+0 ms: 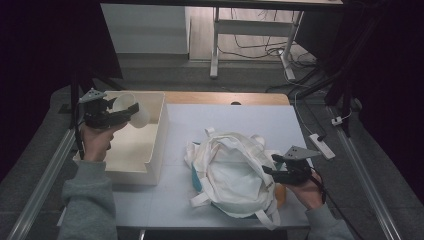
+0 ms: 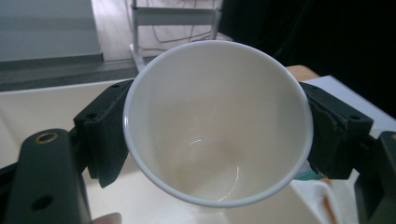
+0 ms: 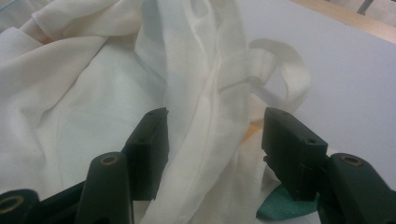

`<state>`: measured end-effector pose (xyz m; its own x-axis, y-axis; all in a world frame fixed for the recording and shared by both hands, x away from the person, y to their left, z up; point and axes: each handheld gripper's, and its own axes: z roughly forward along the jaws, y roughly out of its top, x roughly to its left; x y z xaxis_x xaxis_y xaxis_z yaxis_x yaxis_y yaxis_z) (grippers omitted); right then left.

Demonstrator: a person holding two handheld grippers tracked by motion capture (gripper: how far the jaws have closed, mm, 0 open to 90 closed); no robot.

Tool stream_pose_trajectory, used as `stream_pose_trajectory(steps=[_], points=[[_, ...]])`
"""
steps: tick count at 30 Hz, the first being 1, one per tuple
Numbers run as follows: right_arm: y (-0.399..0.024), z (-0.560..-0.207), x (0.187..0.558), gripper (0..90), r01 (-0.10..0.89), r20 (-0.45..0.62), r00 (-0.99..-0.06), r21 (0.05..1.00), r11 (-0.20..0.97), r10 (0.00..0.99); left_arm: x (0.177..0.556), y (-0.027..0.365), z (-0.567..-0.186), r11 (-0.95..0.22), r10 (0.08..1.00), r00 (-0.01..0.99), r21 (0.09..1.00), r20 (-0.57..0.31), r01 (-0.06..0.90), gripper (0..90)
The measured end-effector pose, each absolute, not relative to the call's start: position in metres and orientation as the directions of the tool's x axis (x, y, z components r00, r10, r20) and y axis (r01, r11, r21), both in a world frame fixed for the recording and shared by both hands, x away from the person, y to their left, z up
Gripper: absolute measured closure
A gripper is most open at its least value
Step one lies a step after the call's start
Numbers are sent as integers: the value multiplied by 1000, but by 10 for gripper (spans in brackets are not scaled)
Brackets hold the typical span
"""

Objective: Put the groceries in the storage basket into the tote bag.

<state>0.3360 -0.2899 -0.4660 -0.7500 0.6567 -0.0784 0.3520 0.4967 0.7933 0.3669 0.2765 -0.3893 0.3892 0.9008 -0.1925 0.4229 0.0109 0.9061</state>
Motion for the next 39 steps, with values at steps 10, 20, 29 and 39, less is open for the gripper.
stream_pose_trajectory(steps=[10,20,29,39], points=[[-289,-466,336,413,349,-78,-752,796,495,654,356,261,-374,24,843,490,926,-222,378,199],[-289,-466,336,412,351,-77,-752,795,496,655,353,233,-369,-3,752,609,924,-251,383,199],[-288,-466,336,411,346,-80,-753,796,496,653,347,212,-364,-25,688,680,929,-252,369,199],[-287,-465,335,403,344,-79,-749,802,488,657,346,187,-364,-64,646,724,927,-243,369,199]])
